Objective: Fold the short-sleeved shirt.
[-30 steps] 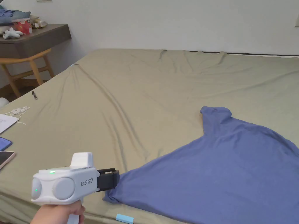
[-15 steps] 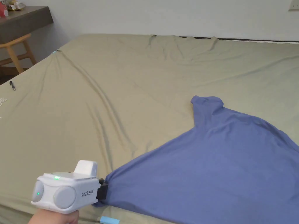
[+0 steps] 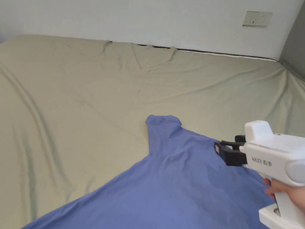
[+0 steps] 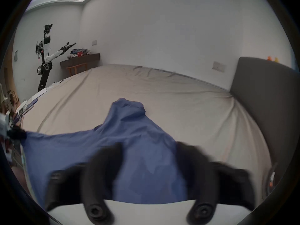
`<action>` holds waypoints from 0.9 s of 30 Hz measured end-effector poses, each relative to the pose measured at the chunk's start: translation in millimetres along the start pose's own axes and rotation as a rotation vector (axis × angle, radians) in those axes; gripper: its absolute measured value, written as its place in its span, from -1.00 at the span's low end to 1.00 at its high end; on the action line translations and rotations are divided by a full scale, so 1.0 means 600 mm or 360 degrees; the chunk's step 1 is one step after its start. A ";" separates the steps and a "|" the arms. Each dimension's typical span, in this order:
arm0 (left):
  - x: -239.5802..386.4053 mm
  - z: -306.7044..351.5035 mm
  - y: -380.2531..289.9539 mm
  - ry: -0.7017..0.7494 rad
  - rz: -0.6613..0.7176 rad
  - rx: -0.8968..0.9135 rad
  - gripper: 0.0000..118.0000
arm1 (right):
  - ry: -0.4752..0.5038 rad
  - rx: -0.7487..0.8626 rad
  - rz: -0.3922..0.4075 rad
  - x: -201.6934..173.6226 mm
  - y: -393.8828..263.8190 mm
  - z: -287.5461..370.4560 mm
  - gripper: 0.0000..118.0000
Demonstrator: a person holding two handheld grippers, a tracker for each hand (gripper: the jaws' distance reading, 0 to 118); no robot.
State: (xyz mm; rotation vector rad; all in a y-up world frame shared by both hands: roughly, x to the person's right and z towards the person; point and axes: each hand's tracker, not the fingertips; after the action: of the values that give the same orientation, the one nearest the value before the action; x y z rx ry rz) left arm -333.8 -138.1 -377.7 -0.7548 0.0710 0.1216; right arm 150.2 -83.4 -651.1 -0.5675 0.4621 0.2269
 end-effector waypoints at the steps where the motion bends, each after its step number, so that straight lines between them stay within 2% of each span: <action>1: -0.001 -0.005 0.001 0.0004 0.0006 -0.0008 -0.95 | -0.0037 -0.0032 -0.0010 0.010 0.015 -0.040 0.65; 2: -0.003 -0.011 0.002 0.0006 0.0007 -0.0020 -0.95 | -0.0055 -0.0080 -0.0025 0.019 0.028 -0.083 0.74; 3: -0.005 -0.015 0.002 0.0009 0.0006 -0.0021 -0.96 | -0.0055 -0.0130 -0.0029 0.046 0.022 -0.129 0.73; 6: -0.014 -0.044 -0.003 0.0025 -0.0019 -0.0036 -0.96 | -0.0172 -0.0200 -0.0048 0.073 0.020 -0.216 0.65; 7: -0.016 -0.053 -0.005 0.0036 0.0005 -0.0075 -0.95 | -0.0125 -0.0238 -0.0040 0.073 0.017 -0.231 0.50; 8: -0.017 -0.059 -0.007 0.0005 0.0031 -0.0103 -0.96 | -0.0066 -0.0288 -0.0031 0.075 0.009 -0.248 0.21; 9: -0.018 -0.065 -0.009 -0.0002 0.0038 -0.0106 -0.95 | -0.0016 -0.0332 -0.0018 0.073 0.002 -0.261 0.02; 11: -0.015 -0.072 -0.010 -0.0008 0.0025 -0.0113 -0.96 | 0.0074 -0.0372 0.0074 0.058 -0.011 -0.267 -0.12; 12: -0.019 -0.071 -0.013 -0.0007 0.0014 -0.0107 -0.95 | 0.0006 -0.0208 0.0144 0.050 -0.010 -0.261 -0.57; 13: -0.019 -0.072 -0.011 -0.0013 -0.0002 -0.0102 -0.96 | 0.0053 -0.0188 0.0122 0.042 -0.010 -0.253 -0.97; 14: -0.020 -0.074 -0.008 -0.0019 -0.0016 -0.0101 -0.96 | 0.0151 -0.0186 0.0066 0.035 -0.010 -0.246 -0.97; 15: -0.023 -0.073 -0.008 -0.0022 -0.0013 -0.0094 -0.95 | 0.0156 -0.0203 0.0052 0.044 -0.007 -0.245 -0.97; 16: -0.026 -0.071 -0.007 -0.0029 -0.0004 -0.0090 -0.95 | 0.0002 -0.0146 0.0155 0.038 -0.006 -0.239 -0.97; 19: -0.030 -0.059 0.004 -0.0031 0.0032 -0.0053 -0.95 | 0.0032 -0.0131 0.0142 0.027 0.004 -0.202 -0.97; 22: -0.035 -0.022 0.028 -0.0066 0.0074 0.0043 -0.96 | 0.0054 0.0037 0.0044 0.020 0.026 -0.119 -0.97; 27: -0.030 0.054 0.095 -0.0135 0.0061 0.0253 -0.95 | -0.0053 0.0300 -0.0017 0.033 0.065 0.073 -0.98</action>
State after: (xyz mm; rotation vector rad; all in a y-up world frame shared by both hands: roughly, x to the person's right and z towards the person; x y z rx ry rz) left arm -358.6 -76.2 -390.7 -0.5891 0.0141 0.1821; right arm 170.2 -24.8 -646.2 -0.3815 0.4425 0.1803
